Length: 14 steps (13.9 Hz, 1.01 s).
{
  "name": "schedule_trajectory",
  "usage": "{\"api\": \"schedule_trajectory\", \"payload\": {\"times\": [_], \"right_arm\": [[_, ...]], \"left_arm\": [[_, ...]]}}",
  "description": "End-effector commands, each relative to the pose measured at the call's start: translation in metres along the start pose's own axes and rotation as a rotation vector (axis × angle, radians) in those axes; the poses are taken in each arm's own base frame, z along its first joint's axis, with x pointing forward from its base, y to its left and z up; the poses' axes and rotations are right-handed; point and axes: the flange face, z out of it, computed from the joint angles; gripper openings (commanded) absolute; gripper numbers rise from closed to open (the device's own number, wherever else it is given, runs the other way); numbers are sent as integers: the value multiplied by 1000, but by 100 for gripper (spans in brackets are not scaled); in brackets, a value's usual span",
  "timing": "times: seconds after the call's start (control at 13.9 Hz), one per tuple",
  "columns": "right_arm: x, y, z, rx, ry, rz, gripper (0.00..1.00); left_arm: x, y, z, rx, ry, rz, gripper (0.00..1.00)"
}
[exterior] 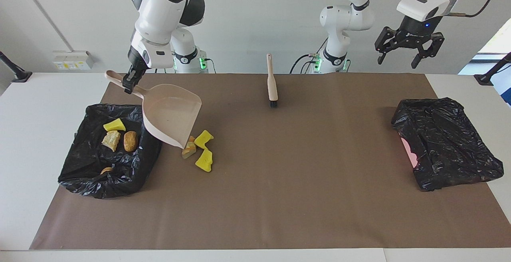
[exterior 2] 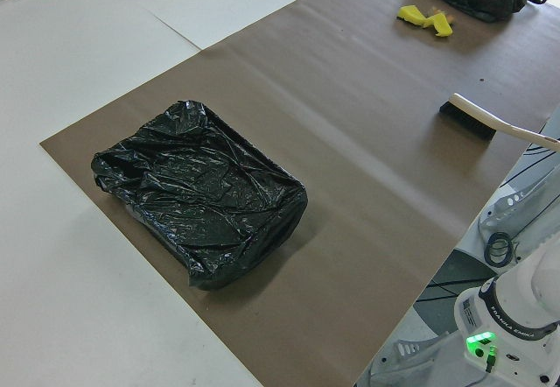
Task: Sweep and dump trash in bin
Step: 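Lift the emptied dustpan back out of the bag with the right gripper, then set the dustpan down at the table center and open the right gripper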
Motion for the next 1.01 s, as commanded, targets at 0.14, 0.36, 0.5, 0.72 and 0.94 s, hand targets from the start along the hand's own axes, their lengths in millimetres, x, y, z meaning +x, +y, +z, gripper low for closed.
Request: {"api": "schedule_trajectory", "payload": {"times": [0.14,0.36,0.5,0.72,0.94], "right_arm": [[132,-41,-5,82,64,327,0],[183,-42,-1,262,142,598,0],[235,-49,-7,295,137,764,0],[296,-50,-13,430,144,1038,0],[349,-50,-8,531,227,1158,0]], "left_arm": [[-4,-7,-12,-18,-4,3,100],[-9,-8,-15,-17,-6,-4,100],[-9,-8,-15,-15,-7,-2,100],[-9,-8,-15,-7,-16,-2,100],[-6,-12,-8,-8,-45,0,100]]}}
